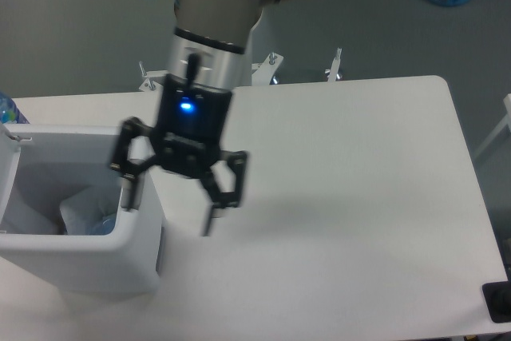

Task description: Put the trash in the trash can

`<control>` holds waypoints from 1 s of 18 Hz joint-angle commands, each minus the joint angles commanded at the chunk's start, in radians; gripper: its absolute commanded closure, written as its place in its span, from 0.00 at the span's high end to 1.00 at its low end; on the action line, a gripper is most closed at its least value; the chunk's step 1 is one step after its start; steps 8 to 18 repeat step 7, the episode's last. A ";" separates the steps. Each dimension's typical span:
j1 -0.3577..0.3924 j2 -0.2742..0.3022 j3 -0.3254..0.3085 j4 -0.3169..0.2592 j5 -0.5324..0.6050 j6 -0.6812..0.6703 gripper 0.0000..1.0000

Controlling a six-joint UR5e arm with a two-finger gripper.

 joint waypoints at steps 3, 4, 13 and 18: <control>-0.002 0.000 -0.002 -0.011 0.177 0.091 1.00; -0.002 0.005 -0.002 -0.026 0.217 0.117 1.00; -0.005 0.024 -0.009 -0.124 0.231 0.216 1.00; -0.005 0.024 -0.009 -0.124 0.231 0.216 1.00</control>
